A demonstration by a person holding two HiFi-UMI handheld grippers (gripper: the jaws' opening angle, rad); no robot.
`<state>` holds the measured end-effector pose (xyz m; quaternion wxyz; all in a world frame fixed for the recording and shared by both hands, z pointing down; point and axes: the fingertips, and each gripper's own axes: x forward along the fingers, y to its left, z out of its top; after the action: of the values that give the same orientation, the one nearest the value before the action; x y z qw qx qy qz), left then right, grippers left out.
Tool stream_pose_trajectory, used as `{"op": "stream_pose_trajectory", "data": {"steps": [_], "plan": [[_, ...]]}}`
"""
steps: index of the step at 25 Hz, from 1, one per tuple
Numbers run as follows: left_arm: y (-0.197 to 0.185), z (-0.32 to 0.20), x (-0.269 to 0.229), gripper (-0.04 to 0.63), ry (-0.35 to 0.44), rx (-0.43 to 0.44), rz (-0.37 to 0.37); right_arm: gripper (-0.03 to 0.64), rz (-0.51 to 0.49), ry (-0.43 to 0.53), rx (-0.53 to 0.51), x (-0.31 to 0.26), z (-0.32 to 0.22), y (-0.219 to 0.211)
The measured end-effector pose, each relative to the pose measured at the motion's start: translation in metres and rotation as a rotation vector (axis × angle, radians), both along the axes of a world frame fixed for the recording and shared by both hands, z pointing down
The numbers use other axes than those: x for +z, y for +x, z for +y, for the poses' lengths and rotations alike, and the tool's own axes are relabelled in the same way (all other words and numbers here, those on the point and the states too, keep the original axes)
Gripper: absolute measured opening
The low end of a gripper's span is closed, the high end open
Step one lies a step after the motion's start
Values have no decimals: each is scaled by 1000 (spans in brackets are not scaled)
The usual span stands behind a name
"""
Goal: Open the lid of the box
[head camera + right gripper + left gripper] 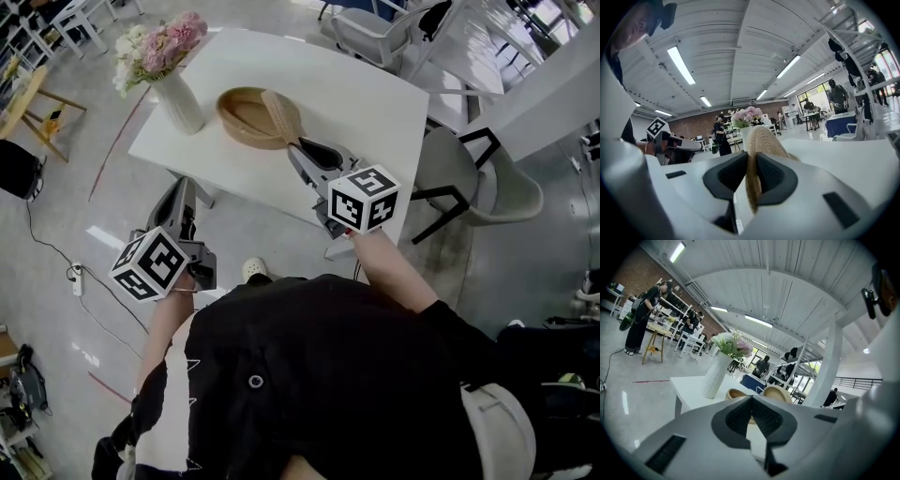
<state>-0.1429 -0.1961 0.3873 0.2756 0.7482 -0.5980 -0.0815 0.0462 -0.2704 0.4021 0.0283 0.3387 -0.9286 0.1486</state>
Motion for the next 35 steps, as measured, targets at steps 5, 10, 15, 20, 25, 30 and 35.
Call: {"op": "stream_pose_trajectory", "data": {"steps": [5, 10, 15, 20, 25, 30, 35], "plan": [[-1, 14, 1, 11, -2, -19, -1, 67, 2, -6, -23, 3, 12, -4], [3, 28, 3, 11, -6, -37, 2, 69, 5, -8, -47, 4, 24, -5], [10, 39, 7, 11, -9, -48, 1, 69, 7, -5, -84, 3, 38, -8], [24, 46, 10, 11, -15, -35, -1, 69, 27, -37, -85, 3, 52, -12], [42, 54, 14, 11, -20, -19, -30, 71, 25, -68, -90, -3, 68, -10], [61, 63, 9, 11, 21, -11, -92, 74, -50, -117, -70, -13, 76, -2], [74, 73, 8, 11, 33, -2, -110, 75, -93, -129, -31, -18, 78, 15]]}}
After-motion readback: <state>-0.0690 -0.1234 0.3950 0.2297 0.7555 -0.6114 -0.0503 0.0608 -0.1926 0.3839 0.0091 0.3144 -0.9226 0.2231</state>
